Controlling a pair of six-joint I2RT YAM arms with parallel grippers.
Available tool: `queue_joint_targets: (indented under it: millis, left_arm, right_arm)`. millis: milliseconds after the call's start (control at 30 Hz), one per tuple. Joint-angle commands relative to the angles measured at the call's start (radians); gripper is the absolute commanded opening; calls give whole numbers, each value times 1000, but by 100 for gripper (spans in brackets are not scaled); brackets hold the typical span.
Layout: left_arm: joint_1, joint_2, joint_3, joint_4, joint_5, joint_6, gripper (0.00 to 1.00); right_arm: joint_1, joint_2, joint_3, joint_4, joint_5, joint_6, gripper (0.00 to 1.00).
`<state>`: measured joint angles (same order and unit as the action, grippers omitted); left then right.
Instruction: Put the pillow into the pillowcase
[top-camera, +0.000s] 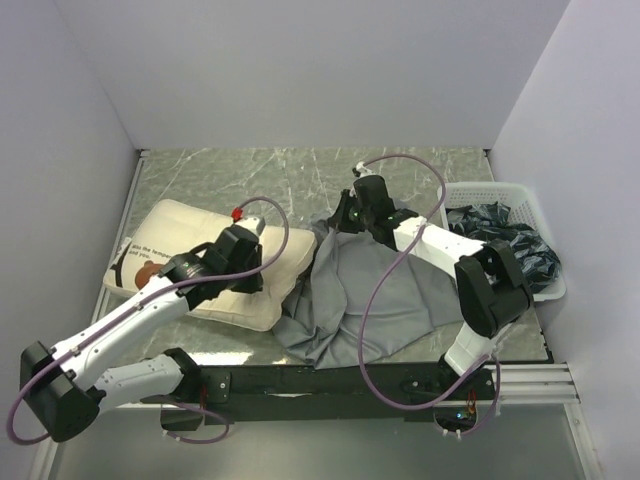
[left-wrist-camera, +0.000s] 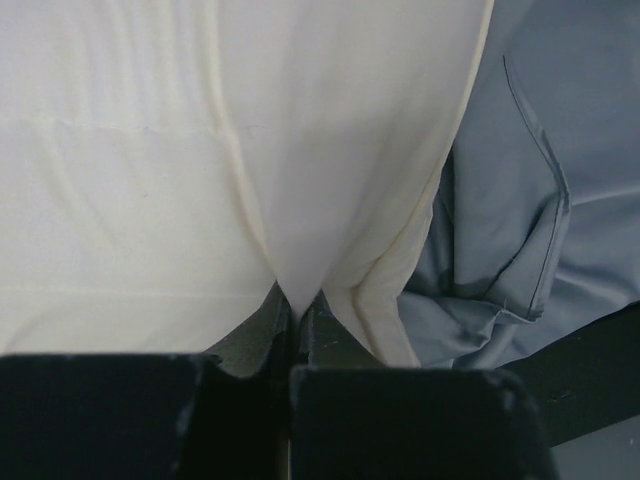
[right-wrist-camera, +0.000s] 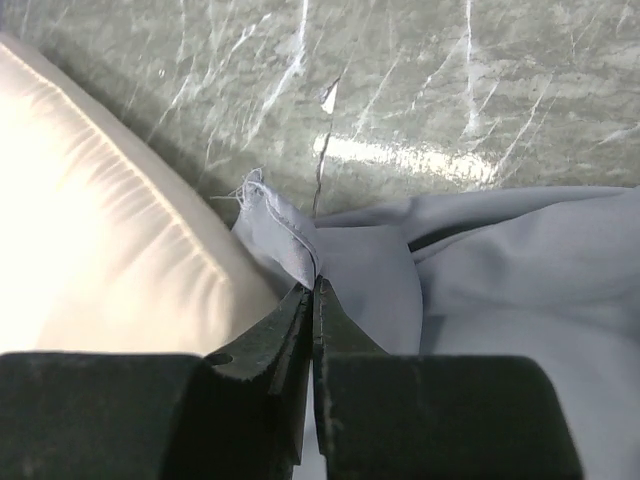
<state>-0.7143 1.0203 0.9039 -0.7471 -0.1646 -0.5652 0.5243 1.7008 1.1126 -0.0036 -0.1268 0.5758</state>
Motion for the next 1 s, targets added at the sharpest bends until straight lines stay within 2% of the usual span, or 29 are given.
queue_joint_targets:
  millis: [0,333,467,600,700,733,767,867,967]
  left_arm:
    - [-34,23,6,136,65,-2,1]
    - [-40,220,105,147,-4,41,1]
    - [-39,305,119,199,11,41,1]
    - [-40,365,127,239,33,31,1]
    - [-40,379,130,255,36,27,1]
    - [-40,379,128,258,34,24,1]
    - [-40,379,127,261,36,24,1]
    - [-40,380,122,267,39,14,1]
    - [-40,377,118,282,48,8,1]
  right_arm:
    - [-6,-88,36,-61,-31,-76,9]
    - [17,-193,76,-180,-94,-145,11]
    - [28,-227,72,-208,-125,-145,18]
    - [55,-243,49,-263,-48,-134,28]
    - [55,-306,-32,-292,62,-71,41]
    - [56,-335,-110,-288,96,-30,43]
    - [59,-399,-159,-264,102,-7,50]
    - [92,-527,-356,-190,110,68,57]
    - [131,-584,-477,-141,125,130,58]
